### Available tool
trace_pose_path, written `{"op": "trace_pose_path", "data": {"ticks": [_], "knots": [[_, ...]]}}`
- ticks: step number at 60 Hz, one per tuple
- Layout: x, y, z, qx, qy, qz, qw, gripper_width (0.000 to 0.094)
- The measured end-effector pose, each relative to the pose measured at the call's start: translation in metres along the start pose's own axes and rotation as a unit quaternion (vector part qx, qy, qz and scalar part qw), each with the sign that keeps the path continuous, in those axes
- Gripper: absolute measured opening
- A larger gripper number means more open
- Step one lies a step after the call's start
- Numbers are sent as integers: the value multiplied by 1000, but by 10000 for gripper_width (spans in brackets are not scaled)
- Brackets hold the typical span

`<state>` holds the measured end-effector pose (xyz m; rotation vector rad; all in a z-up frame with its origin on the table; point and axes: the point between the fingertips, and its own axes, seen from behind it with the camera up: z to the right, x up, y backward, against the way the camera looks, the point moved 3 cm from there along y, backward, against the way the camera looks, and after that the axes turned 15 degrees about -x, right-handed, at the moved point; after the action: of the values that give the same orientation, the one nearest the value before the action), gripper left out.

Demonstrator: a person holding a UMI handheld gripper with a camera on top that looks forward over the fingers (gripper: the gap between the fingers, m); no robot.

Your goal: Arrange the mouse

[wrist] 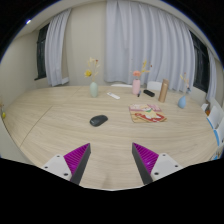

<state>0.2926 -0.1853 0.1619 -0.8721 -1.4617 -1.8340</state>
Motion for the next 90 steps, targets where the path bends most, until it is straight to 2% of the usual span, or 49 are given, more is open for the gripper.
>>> {"op": "trace_pose_path", "data": {"ticks": [9, 18, 37, 55, 72, 75, 78, 82, 83, 90], "knots": [[14, -8, -54, 21, -4, 18, 1000, 858], [20, -40, -93, 21, -1, 20, 1000, 857], [24, -145, -149, -11, -4, 2, 1000, 859], [25, -242, -160, -42, -27, -21, 999, 863], [49, -295, -174, -31, -29, -17, 999, 861], [54, -301, -178, -26, -24, -16, 999, 835], [58, -305, -183, -21, -20, -16, 999, 765], [60, -309, -184, -20, -14, -16, 1000, 560], [61, -309, -184, -19, -12, -17, 1000, 482], [61, -308, -185, -19, 2, -19, 1000, 425]]}}
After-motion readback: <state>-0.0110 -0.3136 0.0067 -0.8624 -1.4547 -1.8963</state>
